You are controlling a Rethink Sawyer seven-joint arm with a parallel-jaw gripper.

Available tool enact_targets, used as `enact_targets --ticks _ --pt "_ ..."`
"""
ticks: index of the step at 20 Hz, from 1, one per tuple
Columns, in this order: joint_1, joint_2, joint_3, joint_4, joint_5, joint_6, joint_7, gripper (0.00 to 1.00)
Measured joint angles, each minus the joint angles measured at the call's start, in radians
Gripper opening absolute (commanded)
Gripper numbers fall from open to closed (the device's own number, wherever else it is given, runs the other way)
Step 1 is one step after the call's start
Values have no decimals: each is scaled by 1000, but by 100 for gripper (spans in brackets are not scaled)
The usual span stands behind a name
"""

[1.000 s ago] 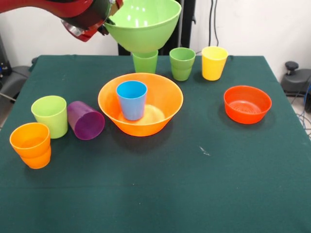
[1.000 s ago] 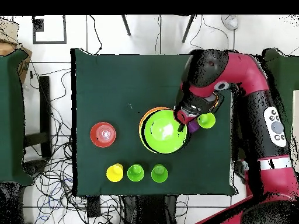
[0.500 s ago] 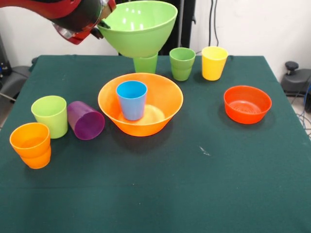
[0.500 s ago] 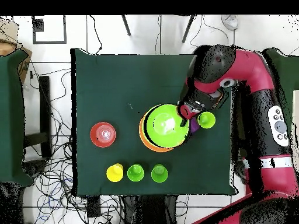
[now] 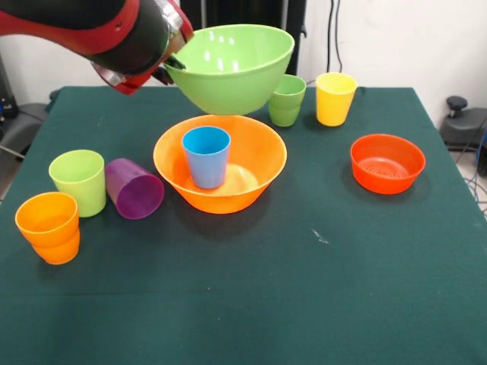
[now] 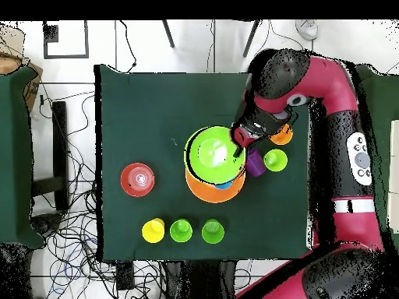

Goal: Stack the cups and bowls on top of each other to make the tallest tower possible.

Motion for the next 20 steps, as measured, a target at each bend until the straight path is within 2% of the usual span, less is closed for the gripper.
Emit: enact_targets --ticks 12,20 --pt "0 23 0 -3 -4 0 -13 0" --pt "-27 23 3 -3 -3 0 -70 0"
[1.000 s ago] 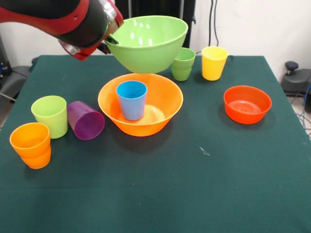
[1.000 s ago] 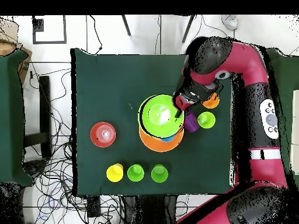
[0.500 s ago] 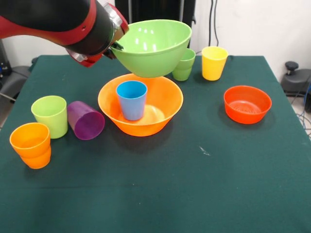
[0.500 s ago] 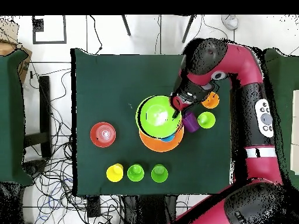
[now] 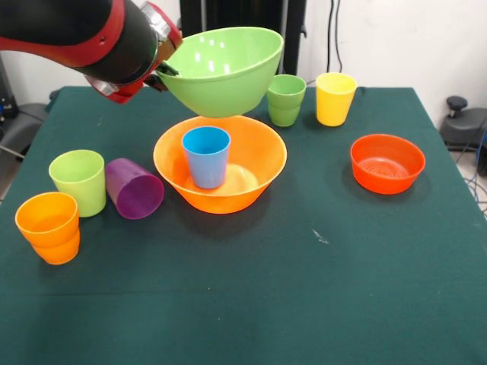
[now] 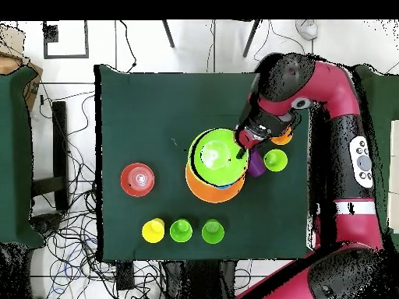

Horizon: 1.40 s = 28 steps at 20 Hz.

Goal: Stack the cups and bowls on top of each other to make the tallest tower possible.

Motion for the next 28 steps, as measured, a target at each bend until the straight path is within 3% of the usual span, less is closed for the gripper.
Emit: enact_targets --ticks 16,28 --pt "11 -9 0 -1 -6 0 -77 0" --pt "7 -17 0 -1 1 0 -80 0"
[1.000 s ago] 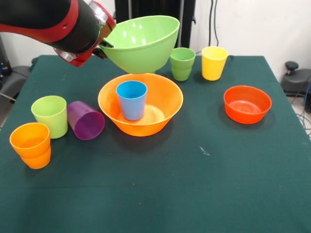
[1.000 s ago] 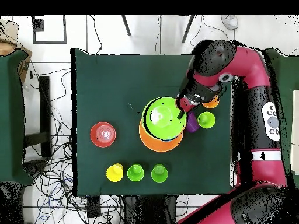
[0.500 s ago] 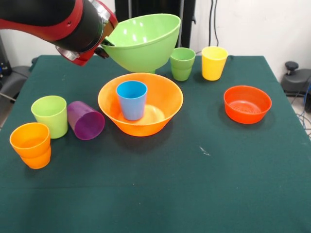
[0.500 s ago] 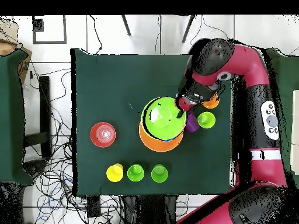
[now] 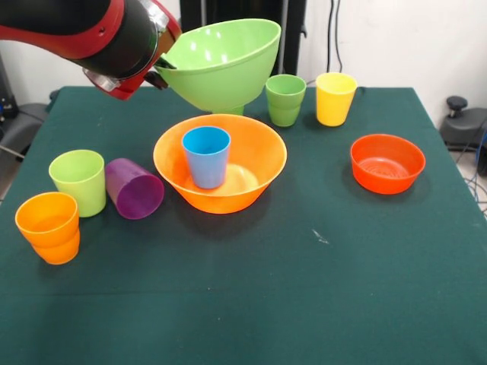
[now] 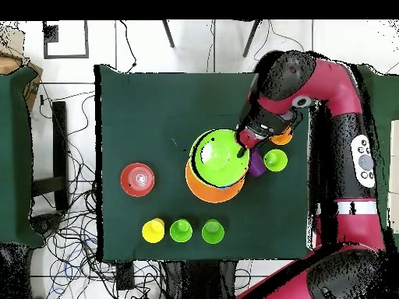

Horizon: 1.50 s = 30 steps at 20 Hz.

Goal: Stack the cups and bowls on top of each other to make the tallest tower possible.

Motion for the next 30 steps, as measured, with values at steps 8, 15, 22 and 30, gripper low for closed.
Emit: enact_targets --ticks 8,15,22,30 --pt "1 -20 0 0 -6 0 0 0" --pt "1 -52 0 0 -11 0 0 0" --pt "2 -65 0 0 -17 0 -2 0" --pt "1 -66 0 -16 -34 0 -28 0"
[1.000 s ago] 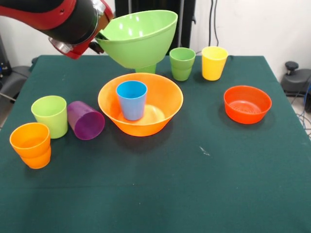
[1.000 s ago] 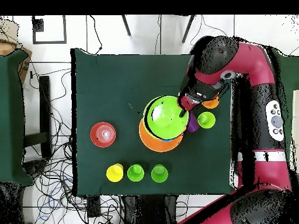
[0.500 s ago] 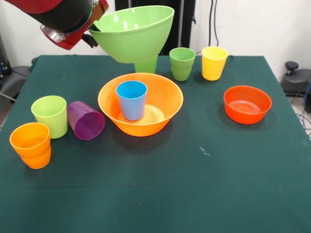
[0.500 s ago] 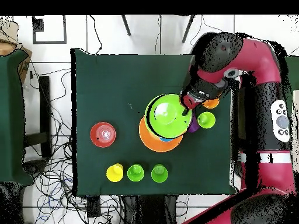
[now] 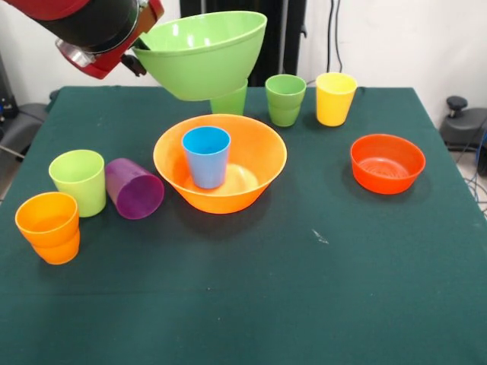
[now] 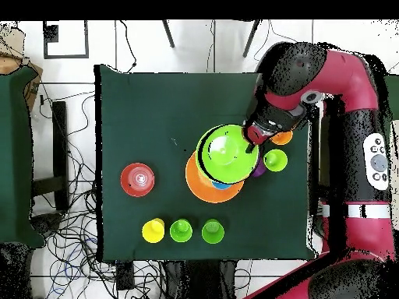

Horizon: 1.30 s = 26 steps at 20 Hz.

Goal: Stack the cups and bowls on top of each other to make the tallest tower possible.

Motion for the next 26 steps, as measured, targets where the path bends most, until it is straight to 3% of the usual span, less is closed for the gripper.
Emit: enact_targets --ticks 11,26 --pt "0 7 -1 -90 -61 0 -69 0" --pt "7 24 -6 -169 -70 0 -78 0"
